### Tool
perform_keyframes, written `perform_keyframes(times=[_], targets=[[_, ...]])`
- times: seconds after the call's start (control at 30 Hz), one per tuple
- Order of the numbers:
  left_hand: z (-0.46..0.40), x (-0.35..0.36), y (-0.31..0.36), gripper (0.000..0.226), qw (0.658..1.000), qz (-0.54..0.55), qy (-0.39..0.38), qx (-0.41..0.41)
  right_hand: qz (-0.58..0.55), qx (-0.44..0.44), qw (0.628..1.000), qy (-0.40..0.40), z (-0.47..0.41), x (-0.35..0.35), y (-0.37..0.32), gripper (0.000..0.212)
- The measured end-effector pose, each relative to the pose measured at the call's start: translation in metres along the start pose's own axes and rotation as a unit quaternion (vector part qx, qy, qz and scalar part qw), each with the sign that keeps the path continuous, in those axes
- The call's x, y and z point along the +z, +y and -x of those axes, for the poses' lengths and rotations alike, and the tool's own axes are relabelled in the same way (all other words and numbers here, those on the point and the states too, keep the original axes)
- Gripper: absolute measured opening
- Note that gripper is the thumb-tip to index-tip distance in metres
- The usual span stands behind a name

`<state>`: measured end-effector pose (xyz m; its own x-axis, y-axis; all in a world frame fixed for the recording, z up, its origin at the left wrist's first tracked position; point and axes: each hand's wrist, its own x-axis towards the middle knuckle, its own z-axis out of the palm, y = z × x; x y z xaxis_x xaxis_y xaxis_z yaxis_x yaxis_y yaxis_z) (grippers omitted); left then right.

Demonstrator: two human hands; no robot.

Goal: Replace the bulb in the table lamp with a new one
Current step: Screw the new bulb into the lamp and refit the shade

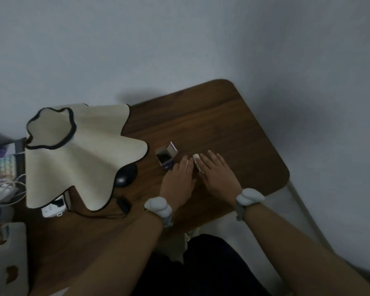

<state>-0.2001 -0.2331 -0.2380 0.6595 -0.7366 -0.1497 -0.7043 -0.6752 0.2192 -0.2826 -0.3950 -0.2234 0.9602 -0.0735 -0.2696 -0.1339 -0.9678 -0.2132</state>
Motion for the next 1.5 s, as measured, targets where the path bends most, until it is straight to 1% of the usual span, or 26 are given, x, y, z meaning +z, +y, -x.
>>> perform_keyframes(times=[0.1,0.17,0.23,0.43,0.53,0.63,0.7,0.77,0.93,1.0,1.1,1.2,1.37,1.5], targets=[[-0.010,0.010,0.001,0.067,0.999,-0.010,-0.045,-0.017,-0.006,0.011,1.000,0.001,0.002,0.010,-0.001,0.060],[-0.020,0.015,0.000,0.070,0.997,-0.014,-0.069,-0.028,-0.007,0.015,1.000,0.004,0.005,0.016,-0.001,0.061],[-0.026,0.020,0.001,0.070,0.996,-0.018,-0.079,-0.046,-0.003,0.009,1.000,0.005,0.011,0.022,0.001,0.062],[-0.041,0.030,-0.002,0.059,0.992,-0.029,-0.107,-0.065,-0.012,0.010,1.000,0.017,0.015,0.028,0.009,0.061],[-0.042,0.034,-0.002,0.061,0.988,-0.013,-0.139,-0.068,-0.012,0.007,1.000,0.027,0.016,0.029,0.011,0.060],[-0.037,0.039,-0.002,0.052,0.985,0.006,-0.158,-0.070,-0.012,0.007,1.000,0.024,0.016,0.029,0.015,0.060],[-0.030,0.041,-0.001,0.045,0.986,0.012,-0.149,-0.073,-0.010,0.008,1.000,0.025,0.014,0.029,0.015,0.060],[-0.023,0.044,-0.002,0.045,0.988,0.028,-0.136,-0.070,-0.011,0.003,1.000,0.025,0.013,0.030,0.016,0.061],[-0.014,0.041,-0.005,0.053,0.992,0.068,-0.085,-0.069,-0.020,-0.005,1.000,0.018,0.003,0.025,0.011,0.062],[-0.014,0.034,-0.004,0.056,0.993,0.080,-0.052,-0.070,-0.048,0.001,0.998,0.028,-0.002,0.022,0.006,0.059],[-0.023,0.024,0.003,0.061,0.991,0.109,-0.025,-0.070,-0.108,0.029,0.993,0.042,-0.007,0.014,0.008,0.055],[-0.034,0.009,0.010,0.069,0.991,0.110,-0.004,-0.071,-0.118,0.044,0.991,0.050,-0.016,-0.002,0.013,0.057],[-0.047,-0.025,0.018,0.068,0.993,0.106,0.036,-0.023,-0.119,0.056,0.988,0.079,-0.026,-0.034,0.011,0.065],[-0.051,-0.060,0.019,0.068,0.991,0.107,0.076,0.005,-0.114,0.048,0.987,0.099,-0.034,-0.058,0.009,0.057]])
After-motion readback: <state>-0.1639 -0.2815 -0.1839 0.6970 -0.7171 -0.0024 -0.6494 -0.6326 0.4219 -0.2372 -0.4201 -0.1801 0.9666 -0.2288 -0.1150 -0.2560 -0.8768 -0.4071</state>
